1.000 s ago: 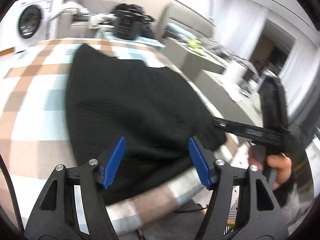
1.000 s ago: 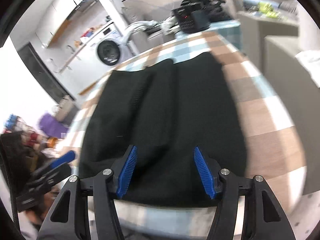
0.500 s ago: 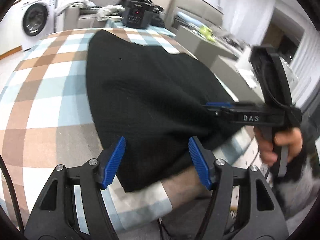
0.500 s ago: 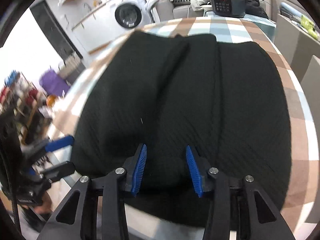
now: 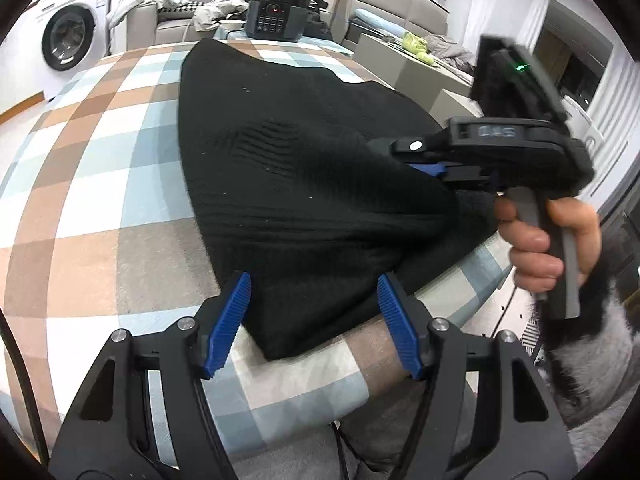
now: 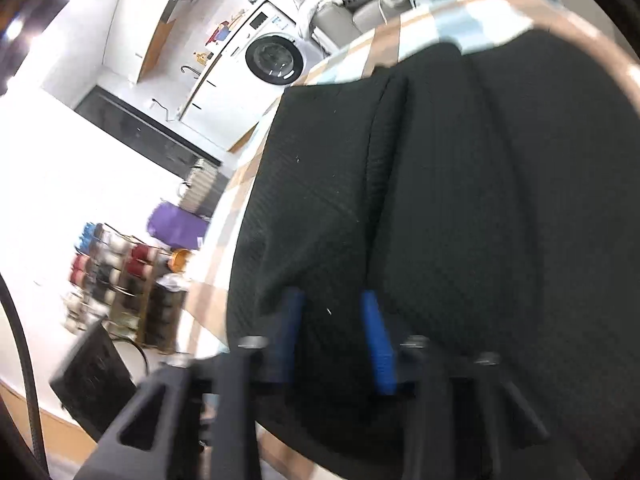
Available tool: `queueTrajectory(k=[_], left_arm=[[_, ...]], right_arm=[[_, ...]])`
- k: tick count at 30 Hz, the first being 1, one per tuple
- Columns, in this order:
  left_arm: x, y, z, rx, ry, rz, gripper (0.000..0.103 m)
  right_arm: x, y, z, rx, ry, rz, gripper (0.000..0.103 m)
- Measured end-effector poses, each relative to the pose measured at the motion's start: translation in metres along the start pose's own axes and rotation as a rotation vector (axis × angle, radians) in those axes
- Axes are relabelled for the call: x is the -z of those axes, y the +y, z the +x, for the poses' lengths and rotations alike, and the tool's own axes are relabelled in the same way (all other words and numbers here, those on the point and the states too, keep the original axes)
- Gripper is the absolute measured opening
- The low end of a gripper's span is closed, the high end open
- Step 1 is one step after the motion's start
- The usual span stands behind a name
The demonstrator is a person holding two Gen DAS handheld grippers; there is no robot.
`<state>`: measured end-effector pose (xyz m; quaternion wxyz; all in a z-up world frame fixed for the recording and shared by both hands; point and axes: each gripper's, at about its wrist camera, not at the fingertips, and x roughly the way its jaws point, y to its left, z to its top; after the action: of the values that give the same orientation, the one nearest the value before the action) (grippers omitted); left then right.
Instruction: Fold small clothes
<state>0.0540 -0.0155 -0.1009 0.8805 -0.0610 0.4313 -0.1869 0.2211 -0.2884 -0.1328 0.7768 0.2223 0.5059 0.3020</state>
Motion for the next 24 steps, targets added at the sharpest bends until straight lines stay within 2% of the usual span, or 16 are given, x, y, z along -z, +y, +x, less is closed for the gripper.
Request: queueTrajectory(k=[5,8,10,12,15,17,20,24], left_arm=[[-0.005,0.007,-0.017,0.033,-0.039,-0.042,0.063],[-0.009,0.005,-0.018,0.053,-0.044,-0.040,0.063],[-0.011,0.001,-0.013,0.055,-0.029,-0.028,0.063],[-0.011,-0.002,-0.010,0.044,-0.018,-0.018,0.063],[-0.009,-0.003,-0.009,0.055,-0.014,-0.018,0.063],[-0.009,-0.002,-0.007,0.068,-0.011,-0.026,0.063],[-0.010,-0.001,-0.005,0.066,-0.006,-0.030,0.063],[-0.012,-0.004,-0.006,0.067,-0.008,-0.023,0.063]], right_arm=[[-0.009,0.022,-0.039,0.063,-0.157,-0.089,0.004],[-0.011,0.015,-0.043,0.208,-0.130,-0.118,0.005],[-0.010,0.001,-0.039,0.258,-0.092,-0.065,0.005],[-0.007,-0.010,-0.047,0.213,-0.083,-0.031,0.009],[0.004,-0.016,-0.066,0.156,-0.066,-0.072,0.038],[0.009,-0.021,-0.073,0.123,-0.051,-0.100,0.039],[0.014,-0.019,-0.069,0.070,0.021,-0.149,0.041],[0.023,-0.015,-0.061,0.080,0.070,-0.242,0.042]])
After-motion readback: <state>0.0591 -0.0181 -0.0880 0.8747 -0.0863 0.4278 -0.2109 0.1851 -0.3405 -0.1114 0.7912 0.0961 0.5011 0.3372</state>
